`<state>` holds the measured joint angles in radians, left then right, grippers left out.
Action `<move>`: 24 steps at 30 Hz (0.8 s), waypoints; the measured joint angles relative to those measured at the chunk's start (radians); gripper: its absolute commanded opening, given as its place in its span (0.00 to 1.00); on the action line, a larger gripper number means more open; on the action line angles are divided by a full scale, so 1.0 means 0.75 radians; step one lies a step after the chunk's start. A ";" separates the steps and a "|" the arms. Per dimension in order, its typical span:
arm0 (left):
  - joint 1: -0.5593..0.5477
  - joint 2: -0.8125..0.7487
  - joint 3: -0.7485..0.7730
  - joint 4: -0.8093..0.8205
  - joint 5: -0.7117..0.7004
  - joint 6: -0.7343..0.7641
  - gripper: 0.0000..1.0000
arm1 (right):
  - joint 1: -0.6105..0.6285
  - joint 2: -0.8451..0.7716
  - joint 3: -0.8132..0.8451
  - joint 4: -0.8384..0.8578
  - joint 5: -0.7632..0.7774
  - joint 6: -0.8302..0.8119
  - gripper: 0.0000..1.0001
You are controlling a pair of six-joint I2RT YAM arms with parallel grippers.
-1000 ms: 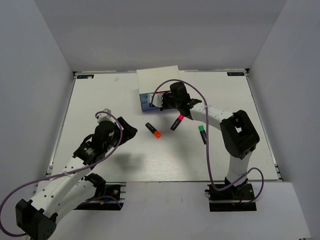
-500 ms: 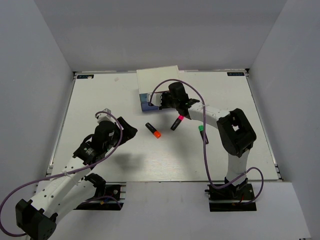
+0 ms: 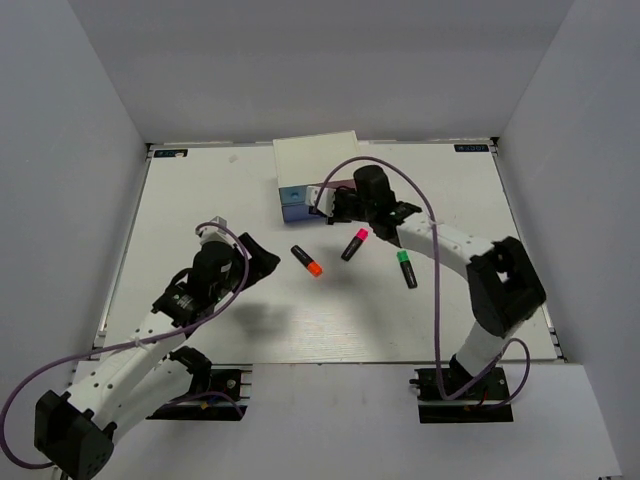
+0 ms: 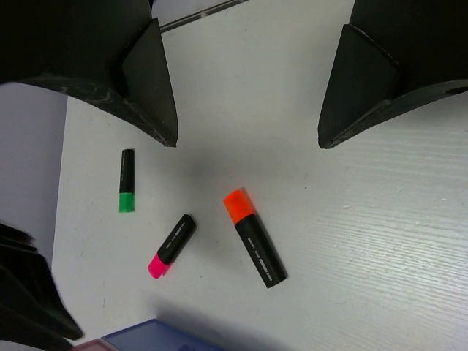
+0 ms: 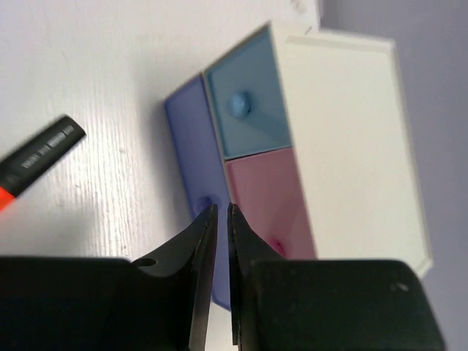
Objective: Sort the stationery into containers
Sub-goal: Close the drawer in the storage box.
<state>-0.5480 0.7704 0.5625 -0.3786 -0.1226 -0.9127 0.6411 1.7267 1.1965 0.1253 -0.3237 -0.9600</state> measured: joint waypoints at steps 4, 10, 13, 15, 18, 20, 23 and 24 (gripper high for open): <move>0.000 0.070 -0.038 0.123 0.041 -0.024 0.88 | 0.001 -0.213 -0.068 -0.024 -0.062 0.114 0.15; 0.000 0.202 -0.104 0.376 0.081 -0.094 0.64 | -0.006 -0.411 -0.119 -0.026 0.054 0.353 0.25; 0.000 0.279 -0.122 0.514 0.087 -0.139 0.33 | -0.021 -0.478 -0.161 -0.035 0.149 0.457 0.51; 0.001 0.335 -0.126 0.608 0.092 -0.168 0.30 | -0.038 -0.509 -0.177 -0.047 0.216 0.508 0.54; 0.001 0.454 -0.124 0.753 0.099 -0.197 0.39 | -0.075 -0.527 -0.178 -0.065 0.317 0.576 0.22; 0.001 0.554 -0.108 0.829 0.113 -0.220 0.53 | -0.112 -0.526 -0.178 -0.072 0.372 0.631 0.00; 0.001 0.723 -0.051 0.925 0.155 -0.252 0.60 | -0.190 -0.517 -0.178 -0.092 0.433 0.725 0.00; 0.001 0.779 -0.024 0.954 0.170 -0.260 0.61 | -0.212 -0.509 -0.178 -0.096 0.445 0.754 0.00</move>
<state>-0.5472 1.3544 0.5446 0.3367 0.0048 -1.1076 0.4824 1.3449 1.0634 0.0536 0.0101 -0.3943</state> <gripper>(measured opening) 0.583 0.008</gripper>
